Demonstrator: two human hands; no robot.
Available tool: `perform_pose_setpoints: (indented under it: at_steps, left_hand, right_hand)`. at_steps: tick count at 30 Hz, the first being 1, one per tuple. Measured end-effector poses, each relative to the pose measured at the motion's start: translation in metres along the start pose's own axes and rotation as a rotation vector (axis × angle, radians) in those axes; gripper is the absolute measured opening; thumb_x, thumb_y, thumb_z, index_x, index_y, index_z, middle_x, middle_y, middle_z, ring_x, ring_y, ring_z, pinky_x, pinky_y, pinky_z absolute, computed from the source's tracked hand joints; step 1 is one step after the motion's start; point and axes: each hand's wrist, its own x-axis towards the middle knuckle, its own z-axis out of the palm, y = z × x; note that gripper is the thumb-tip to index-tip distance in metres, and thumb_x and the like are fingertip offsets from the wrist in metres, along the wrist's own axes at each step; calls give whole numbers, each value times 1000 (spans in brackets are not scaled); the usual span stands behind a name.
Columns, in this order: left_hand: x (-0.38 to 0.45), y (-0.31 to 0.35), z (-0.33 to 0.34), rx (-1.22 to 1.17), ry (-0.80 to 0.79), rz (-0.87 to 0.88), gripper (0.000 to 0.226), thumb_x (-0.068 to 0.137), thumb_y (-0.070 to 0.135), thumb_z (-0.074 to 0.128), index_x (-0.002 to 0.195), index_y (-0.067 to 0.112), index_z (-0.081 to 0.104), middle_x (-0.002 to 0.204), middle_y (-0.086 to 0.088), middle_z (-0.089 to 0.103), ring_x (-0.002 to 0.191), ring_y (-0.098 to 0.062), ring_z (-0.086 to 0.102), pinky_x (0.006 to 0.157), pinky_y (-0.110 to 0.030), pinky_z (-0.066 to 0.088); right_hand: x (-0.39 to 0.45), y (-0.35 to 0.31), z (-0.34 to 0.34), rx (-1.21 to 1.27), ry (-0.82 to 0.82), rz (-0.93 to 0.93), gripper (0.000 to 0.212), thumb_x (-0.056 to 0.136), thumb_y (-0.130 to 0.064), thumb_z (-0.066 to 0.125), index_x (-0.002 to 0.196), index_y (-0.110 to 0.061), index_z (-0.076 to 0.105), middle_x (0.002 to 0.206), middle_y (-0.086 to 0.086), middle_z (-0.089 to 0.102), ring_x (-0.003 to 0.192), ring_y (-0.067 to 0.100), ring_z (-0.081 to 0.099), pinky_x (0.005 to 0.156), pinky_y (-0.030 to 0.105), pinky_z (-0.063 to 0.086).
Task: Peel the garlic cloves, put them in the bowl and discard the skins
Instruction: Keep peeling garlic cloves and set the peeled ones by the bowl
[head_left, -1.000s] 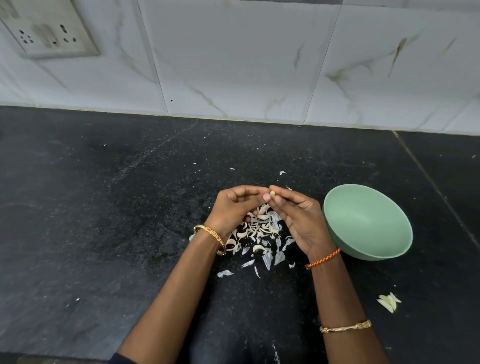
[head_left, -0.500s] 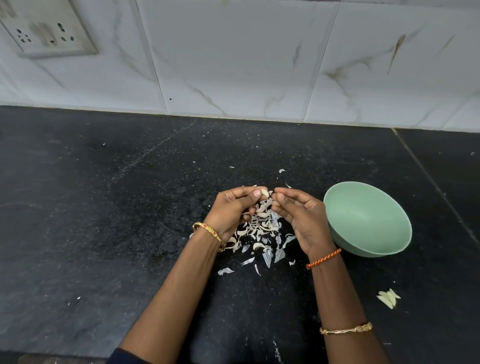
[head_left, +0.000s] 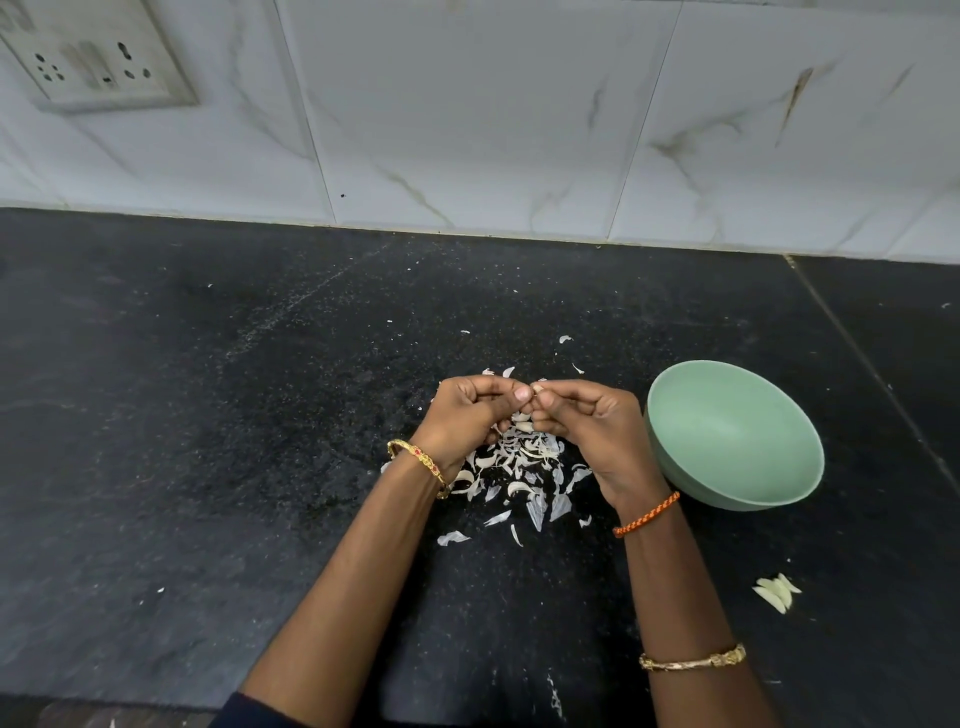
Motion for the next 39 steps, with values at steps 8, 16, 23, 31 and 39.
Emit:
perform_pose_setpoints:
  at_steps: [8, 16, 23, 31, 39]
  left_hand:
    - [1, 3, 7, 143, -48, -82, 26, 100, 12, 37, 78, 17, 49, 66, 5, 51, 43, -5, 43, 39, -16, 27]
    - [-1, -15, 17, 198, 65, -48, 46, 97, 26, 52, 54, 15, 43, 44, 5, 47, 35, -7, 42, 37, -17, 30]
    - [-15, -29, 23, 91, 189, 10, 19, 88, 13, 66, 72, 9, 58, 61, 2, 67, 46, -5, 61, 45, -16, 47]
    - [-50, -52, 96, 142, -9, -11, 14, 93, 5, 56, 82, 9, 63, 67, -4, 67, 53, -8, 61, 52, -17, 50]
    - [-72, -75, 180, 670, -161, 114, 37, 77, 6, 76, 113, 4, 67, 92, -5, 64, 62, -2, 52, 66, -6, 43]
  right_hand:
    - [-3, -4, 2, 108, -12, 246, 19, 95, -6, 50, 81, -3, 64, 58, -1, 54, 51, 6, 49, 49, 20, 44]
    - [-5, 5, 16, -3, 123, 358, 35, 100, -25, 43, 66, -19, 39, 53, -7, 28, 39, 3, 23, 34, 16, 19]
    - [-33, 11, 6, -159, 147, 180, 13, 95, -16, 59, 92, -11, 71, 65, -2, 61, 52, 2, 42, 46, 16, 37]
    - [-91, 2, -62, -261, 271, 43, 17, 90, -3, 61, 99, -14, 73, 80, -4, 70, 62, -3, 60, 54, 14, 47]
    - [-138, 12, -173, -612, 604, 212, 17, 90, -8, 62, 105, -10, 72, 102, 4, 71, 87, 7, 61, 82, 20, 49]
